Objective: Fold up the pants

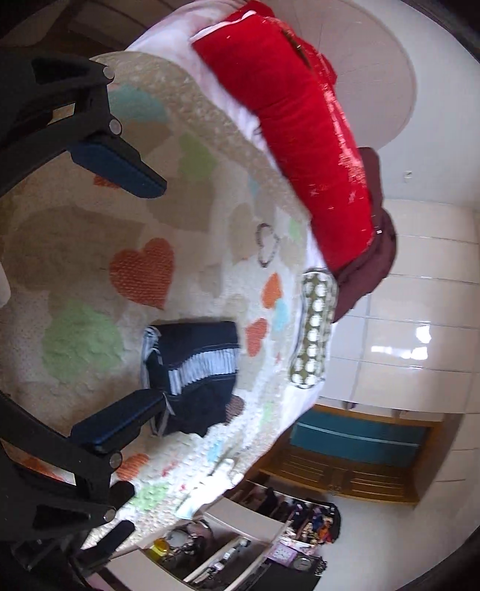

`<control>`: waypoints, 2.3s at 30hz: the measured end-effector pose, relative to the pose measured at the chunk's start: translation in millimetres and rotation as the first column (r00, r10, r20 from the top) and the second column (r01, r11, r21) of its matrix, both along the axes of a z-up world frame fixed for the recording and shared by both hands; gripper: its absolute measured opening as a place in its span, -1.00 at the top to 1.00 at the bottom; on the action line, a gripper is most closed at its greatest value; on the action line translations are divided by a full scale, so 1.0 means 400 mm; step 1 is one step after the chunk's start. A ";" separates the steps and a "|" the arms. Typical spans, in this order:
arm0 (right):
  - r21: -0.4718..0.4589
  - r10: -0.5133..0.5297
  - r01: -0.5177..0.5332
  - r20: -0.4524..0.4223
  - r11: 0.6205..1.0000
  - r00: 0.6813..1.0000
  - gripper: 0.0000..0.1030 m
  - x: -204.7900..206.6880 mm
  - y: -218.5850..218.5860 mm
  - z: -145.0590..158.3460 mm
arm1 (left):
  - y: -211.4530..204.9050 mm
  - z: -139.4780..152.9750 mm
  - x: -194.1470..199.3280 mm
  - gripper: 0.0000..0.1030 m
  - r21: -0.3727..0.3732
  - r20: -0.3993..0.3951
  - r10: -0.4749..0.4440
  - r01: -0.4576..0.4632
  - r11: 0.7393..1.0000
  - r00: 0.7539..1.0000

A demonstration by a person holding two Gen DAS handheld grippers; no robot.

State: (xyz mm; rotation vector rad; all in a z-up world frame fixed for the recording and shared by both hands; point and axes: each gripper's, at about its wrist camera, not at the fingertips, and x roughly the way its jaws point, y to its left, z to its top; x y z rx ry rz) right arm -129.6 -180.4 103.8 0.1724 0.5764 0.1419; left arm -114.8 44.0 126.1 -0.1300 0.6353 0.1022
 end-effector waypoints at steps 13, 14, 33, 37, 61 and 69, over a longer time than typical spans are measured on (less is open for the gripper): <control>0.014 -0.012 0.014 -0.093 1.000 0.996 -0.89 0.038 -0.015 -0.046 | -0.041 -0.033 0.015 -1.00 0.012 -0.035 -0.053 0.053 0.999 0.998; 0.007 -0.010 0.011 -0.089 1.000 0.996 -0.89 0.037 -0.011 -0.044 | -0.042 -0.033 0.015 -1.00 0.013 -0.036 -0.053 0.054 0.998 0.998; -0.032 -0.008 0.005 -0.094 0.999 0.996 -0.89 0.042 0.009 -0.042 | -0.044 -0.018 0.005 -1.00 -0.004 0.002 -0.065 0.065 0.998 0.998; -0.033 -0.013 0.010 -0.101 0.999 0.995 -0.89 0.045 0.007 -0.050 | -0.038 -0.015 0.001 -1.00 -0.017 0.018 -0.068 0.068 0.998 0.998; -0.064 -0.036 0.028 -0.126 0.998 0.991 -0.89 0.049 0.010 -0.096 | -0.022 -0.058 0.014 -1.00 -0.048 -0.001 -0.076 0.076 0.996 0.997; -0.069 -0.040 0.030 -0.137 0.997 0.990 -0.89 0.052 0.011 -0.108 | -0.021 -0.094 0.034 -1.00 -0.041 -0.049 -0.068 0.066 0.997 0.996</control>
